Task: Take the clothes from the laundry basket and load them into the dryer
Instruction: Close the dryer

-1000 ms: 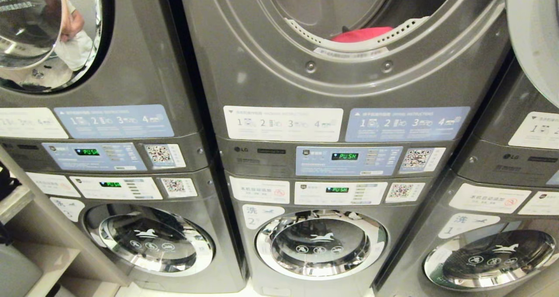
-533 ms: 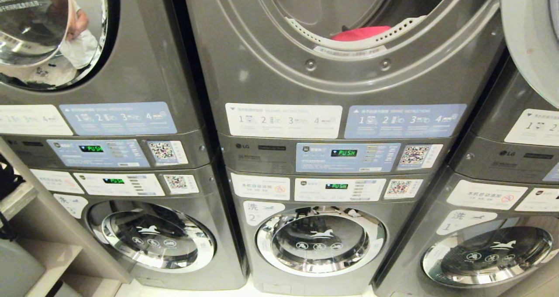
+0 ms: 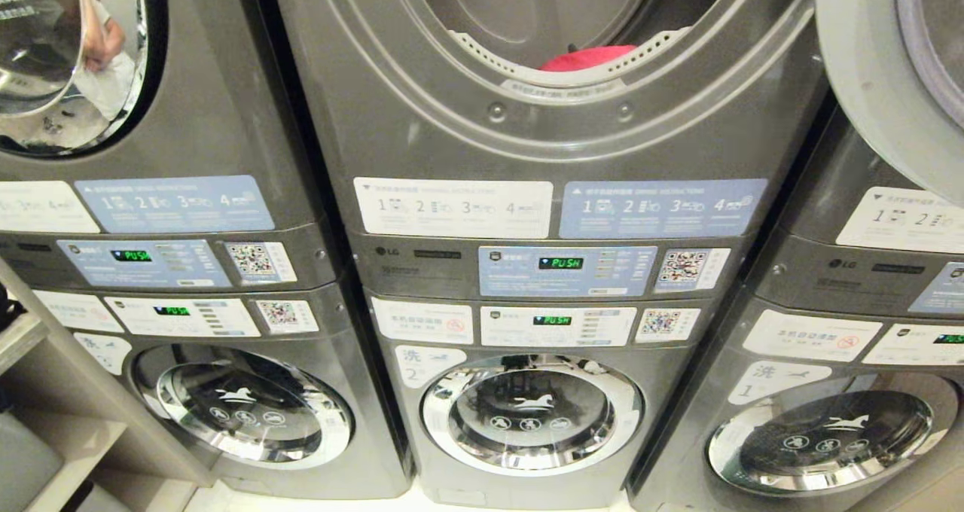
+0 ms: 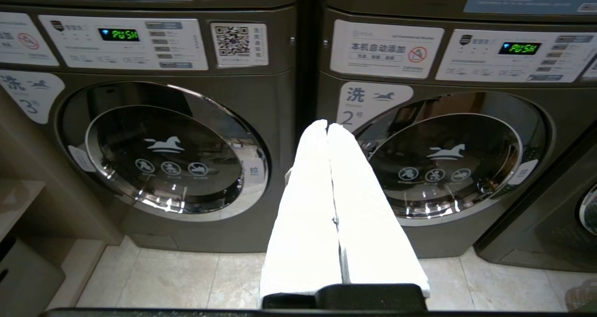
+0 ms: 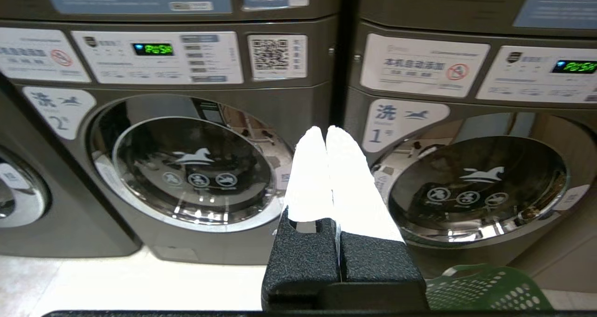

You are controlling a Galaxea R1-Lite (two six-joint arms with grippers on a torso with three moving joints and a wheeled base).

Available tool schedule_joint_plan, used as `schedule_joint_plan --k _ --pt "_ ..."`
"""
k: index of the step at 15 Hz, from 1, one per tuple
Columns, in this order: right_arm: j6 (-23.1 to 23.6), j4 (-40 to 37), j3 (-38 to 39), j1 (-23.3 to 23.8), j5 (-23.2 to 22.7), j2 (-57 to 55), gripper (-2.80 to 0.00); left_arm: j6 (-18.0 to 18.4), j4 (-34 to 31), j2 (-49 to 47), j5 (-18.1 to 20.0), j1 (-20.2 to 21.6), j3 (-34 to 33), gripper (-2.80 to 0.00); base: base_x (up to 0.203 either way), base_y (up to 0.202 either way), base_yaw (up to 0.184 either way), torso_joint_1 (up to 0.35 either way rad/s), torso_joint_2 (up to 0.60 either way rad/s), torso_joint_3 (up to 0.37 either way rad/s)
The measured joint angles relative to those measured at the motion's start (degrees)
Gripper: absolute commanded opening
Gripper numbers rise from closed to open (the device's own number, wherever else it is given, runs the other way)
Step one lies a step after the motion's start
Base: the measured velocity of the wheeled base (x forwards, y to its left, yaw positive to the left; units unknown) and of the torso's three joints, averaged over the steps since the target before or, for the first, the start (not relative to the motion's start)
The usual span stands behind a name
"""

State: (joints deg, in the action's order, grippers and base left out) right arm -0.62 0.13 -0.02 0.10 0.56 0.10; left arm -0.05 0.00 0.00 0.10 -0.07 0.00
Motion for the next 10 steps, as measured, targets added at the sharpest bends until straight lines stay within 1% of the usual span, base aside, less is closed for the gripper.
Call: schedule_joint_plan --k 8,10 --pt "-0.4 0.0 0.0 0.0 0.1 0.0 -2.8 0.0 0.0 0.0 0.0 0.0 0.0 -2.8 0.0 -0.195 0.001 0.004 0.0 0.002" --pt "-1.1 0.1 0.0 -0.1 0.9 0.0 -2.8 0.0 0.0 0.0 0.0 0.0 0.0 -2.8 0.0 -0.139 0.001 0.007 0.0 0.002"
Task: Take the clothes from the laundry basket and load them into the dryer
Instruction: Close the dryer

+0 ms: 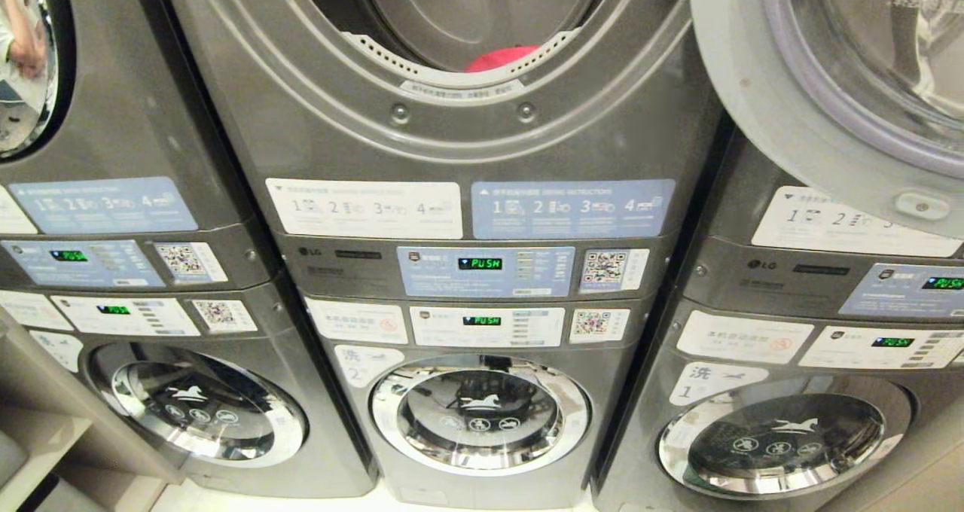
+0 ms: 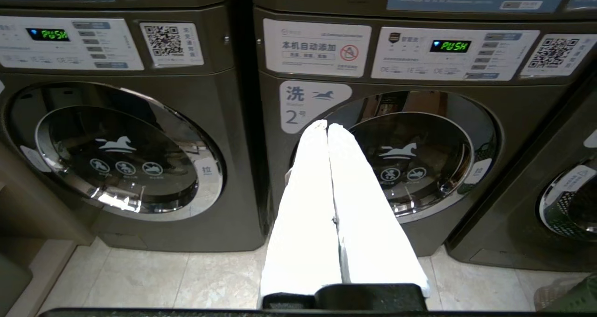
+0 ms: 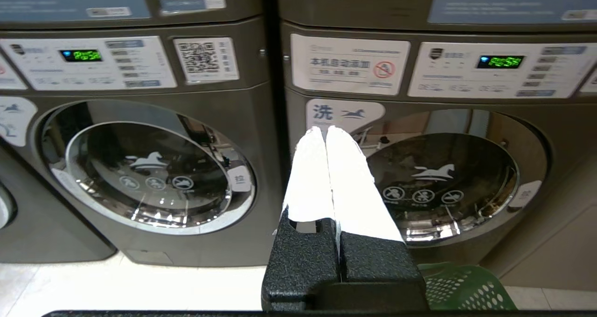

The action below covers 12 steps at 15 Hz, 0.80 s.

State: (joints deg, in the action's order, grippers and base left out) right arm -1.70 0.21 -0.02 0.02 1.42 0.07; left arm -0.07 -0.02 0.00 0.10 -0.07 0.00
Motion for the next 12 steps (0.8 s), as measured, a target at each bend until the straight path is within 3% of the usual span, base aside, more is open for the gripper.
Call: schedule_joint_plan --k 12 --pt "-0.6 0.1 0.0 0.1 0.2 0.0 -2.8 0.0 0.0 0.0 0.0 0.0 0.0 -2.8 0.0 0.0 0.0 0.0 0.0 0.0"
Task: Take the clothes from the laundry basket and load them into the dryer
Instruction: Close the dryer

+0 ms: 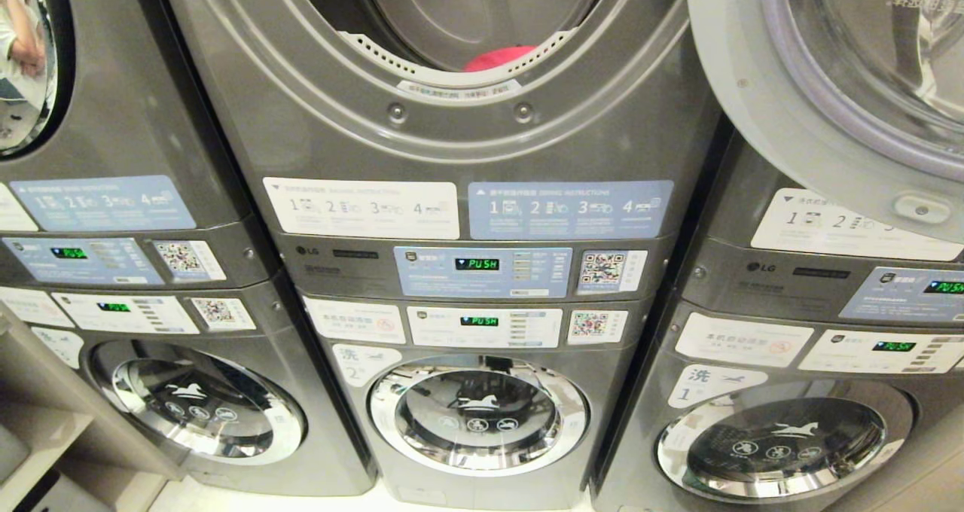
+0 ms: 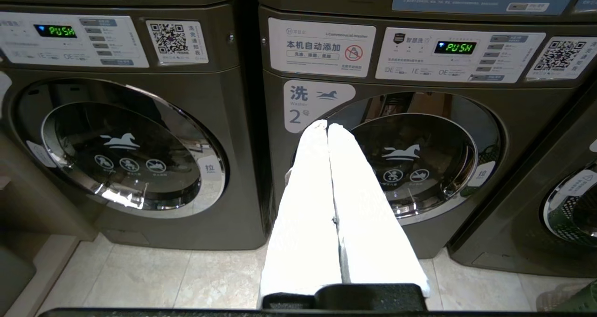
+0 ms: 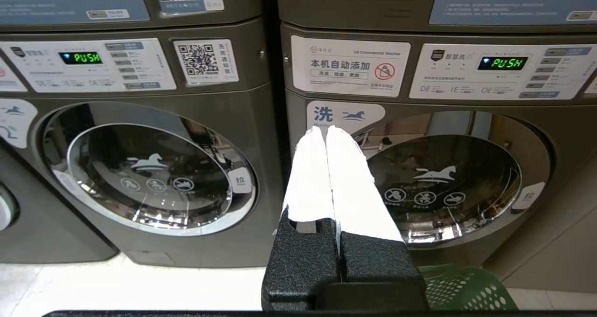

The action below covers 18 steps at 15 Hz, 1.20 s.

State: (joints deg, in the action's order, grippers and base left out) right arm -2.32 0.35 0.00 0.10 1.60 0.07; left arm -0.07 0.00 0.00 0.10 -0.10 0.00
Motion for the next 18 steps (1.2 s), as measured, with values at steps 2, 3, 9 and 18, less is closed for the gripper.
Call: schedule_joint_plan --k 2,3,9,18 --pt "-0.4 0.0 0.0 0.0 0.0 0.0 -2.8 0.1 0.0 0.0 0.0 0.0 0.0 -2.8 0.0 0.0 0.0 0.0 0.0 0.0" --pt "-0.5 0.0 0.0 0.0 0.0 0.0 -2.8 0.1 0.0 0.0 0.0 0.0 0.0 -2.8 0.0 0.0 0.0 0.0 0.0 0.0" --pt "-0.6 0.0 0.0 0.0 0.0 0.0 -2.8 0.2 0.0 0.0 0.0 0.0 0.0 -2.8 0.0 0.0 0.0 0.001 0.0 0.039" --pt "0.1 0.0 0.0 0.0 -0.2 0.0 -2.8 0.0 0.0 0.0 0.0 0.0 0.0 -2.8 0.0 0.0 0.0 0.002 0.0 0.195"
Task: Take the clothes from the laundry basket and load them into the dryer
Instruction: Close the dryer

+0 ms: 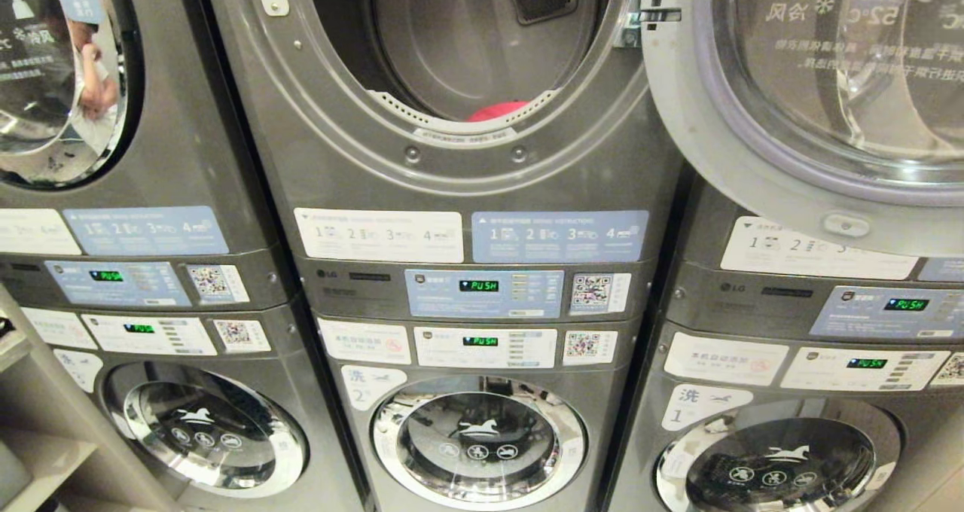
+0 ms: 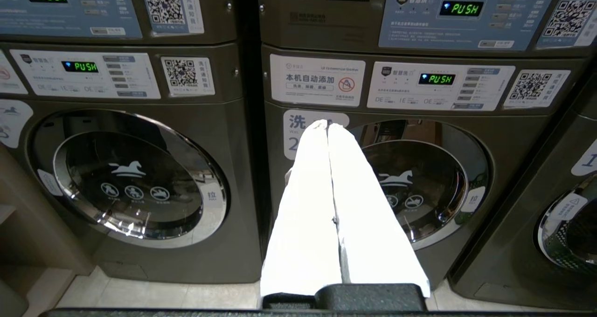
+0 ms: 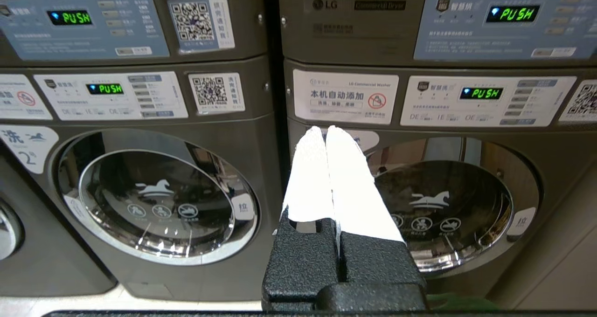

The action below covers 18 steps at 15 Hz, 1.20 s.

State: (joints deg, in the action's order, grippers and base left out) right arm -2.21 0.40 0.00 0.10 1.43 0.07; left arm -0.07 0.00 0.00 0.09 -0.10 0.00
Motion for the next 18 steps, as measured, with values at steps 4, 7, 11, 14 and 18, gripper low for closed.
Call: schedule_joint_plan --k 4,7,11,14,18 --pt "0.3 -0.5 -0.6 0.0 0.2 0.0 -2.8 0.0 0.0 0.0 0.0 0.0 0.0 -2.8 0.0 0.0 0.0 -0.001 0.0 0.1" --pt "0.7 -2.1 -10.1 0.1 4.0 -3.4 -2.8 0.0 0.0 0.0 0.0 0.0 0.0 -2.8 0.0 0.0 0.0 0.0 0.0 0.0" --pt "-7.8 -3.0 -28.0 0.2 17.3 -23.1 -2.8 0.0 0.0 0.0 0.0 0.0 0.0 -2.8 0.0 0.0 0.0 0.0 0.0 0.0" --pt "-18.5 -3.5 -38.2 2.5 26.6 -38.6 -2.8 0.0 0.0 0.0 0.0 0.0 0.0 -2.8 0.0 0.0 0.0 0.0 0.0 0.0" --pt "-27.4 -1.1 -47.6 24.3 18.8 -53.6 -2.8 0.0 0.0 0.0 0.0 0.0 0.0 -2.8 0.0 0.0 0.0 0.0 0.0 0.0"
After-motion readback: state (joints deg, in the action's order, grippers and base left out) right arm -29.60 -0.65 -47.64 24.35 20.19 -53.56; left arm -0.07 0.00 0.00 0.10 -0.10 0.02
